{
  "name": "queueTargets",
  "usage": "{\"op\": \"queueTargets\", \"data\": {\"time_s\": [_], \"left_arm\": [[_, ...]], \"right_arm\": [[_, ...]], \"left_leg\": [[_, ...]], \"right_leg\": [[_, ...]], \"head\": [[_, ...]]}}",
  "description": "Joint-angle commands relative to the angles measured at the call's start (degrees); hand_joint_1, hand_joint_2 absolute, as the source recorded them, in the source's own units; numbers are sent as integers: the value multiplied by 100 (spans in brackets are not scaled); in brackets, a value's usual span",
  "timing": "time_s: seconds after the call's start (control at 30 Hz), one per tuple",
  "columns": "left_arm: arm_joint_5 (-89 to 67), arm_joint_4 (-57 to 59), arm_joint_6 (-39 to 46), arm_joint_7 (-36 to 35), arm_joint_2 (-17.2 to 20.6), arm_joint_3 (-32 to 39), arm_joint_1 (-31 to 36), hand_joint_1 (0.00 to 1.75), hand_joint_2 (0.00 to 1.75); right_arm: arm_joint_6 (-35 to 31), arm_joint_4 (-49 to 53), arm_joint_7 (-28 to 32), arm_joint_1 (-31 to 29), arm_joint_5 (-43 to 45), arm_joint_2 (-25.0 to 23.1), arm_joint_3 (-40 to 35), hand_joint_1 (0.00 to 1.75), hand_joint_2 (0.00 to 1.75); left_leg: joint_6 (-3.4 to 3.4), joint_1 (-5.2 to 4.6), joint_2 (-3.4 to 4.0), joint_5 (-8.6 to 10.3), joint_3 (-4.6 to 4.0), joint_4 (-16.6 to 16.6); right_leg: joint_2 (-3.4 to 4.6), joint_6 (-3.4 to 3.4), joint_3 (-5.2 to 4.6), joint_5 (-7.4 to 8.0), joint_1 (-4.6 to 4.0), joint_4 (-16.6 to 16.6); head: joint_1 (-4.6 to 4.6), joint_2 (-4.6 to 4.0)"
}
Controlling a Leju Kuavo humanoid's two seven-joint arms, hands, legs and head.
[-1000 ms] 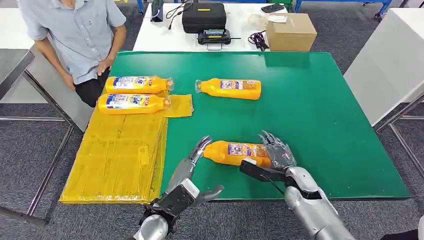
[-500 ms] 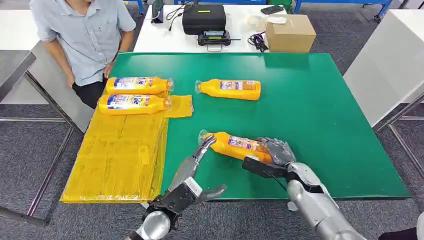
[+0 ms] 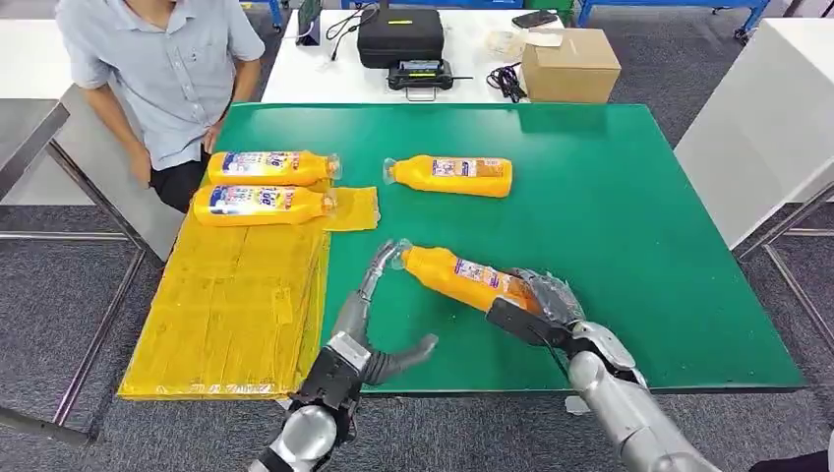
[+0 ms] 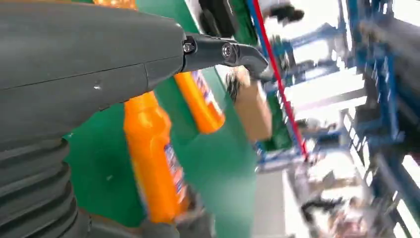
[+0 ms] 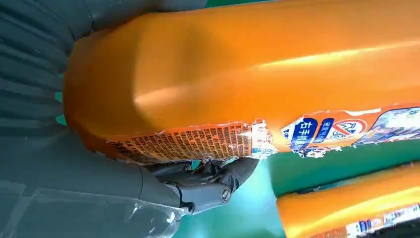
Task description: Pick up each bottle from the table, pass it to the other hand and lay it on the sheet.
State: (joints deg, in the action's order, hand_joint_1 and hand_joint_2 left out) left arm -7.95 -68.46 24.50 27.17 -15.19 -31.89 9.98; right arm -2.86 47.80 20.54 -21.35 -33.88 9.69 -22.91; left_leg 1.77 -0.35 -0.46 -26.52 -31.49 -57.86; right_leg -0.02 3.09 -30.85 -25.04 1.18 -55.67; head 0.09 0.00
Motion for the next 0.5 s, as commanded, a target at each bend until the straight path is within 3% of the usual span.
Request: {"op": "queueTargets", "data": {"time_s": [0.03, 0.23, 0.43, 0.5], "left_arm": [[1664, 554, -113, 149, -109, 535, 147, 0, 175], [2822, 672, -177, 124, -77, 688, 51, 0, 175], [3955, 835, -1159, -467, 86, 609, -49, 0, 175], [4195, 690, -1432, -619, -63, 663, -221, 0, 175]], "right_arm": [[-66, 459, 115, 365, 460, -468, 532, 175, 175], [-126, 829, 174, 384, 681, -599, 589, 175, 175], [35, 1354, 440, 433, 1048, -757, 432, 175, 175], [195, 1527, 583, 494, 1224, -789, 308, 175, 175]], "left_leg": [[-9, 5, 6, 2, -4, 4], [-7, 3, 9, 2, -24, 3], [-6, -2, 7, 3, -42, 4], [-11, 3, 17, 2, -46, 4]], "right_leg": [[4, -11, -5, 3, -5, 3], [9, -8, -22, 3, -3, -2], [7, -9, -37, 1, 1, -3], [17, -14, -43, 3, -4, 0]], "head": [[0, 0], [0, 0], [0, 0], [0, 0]]}}
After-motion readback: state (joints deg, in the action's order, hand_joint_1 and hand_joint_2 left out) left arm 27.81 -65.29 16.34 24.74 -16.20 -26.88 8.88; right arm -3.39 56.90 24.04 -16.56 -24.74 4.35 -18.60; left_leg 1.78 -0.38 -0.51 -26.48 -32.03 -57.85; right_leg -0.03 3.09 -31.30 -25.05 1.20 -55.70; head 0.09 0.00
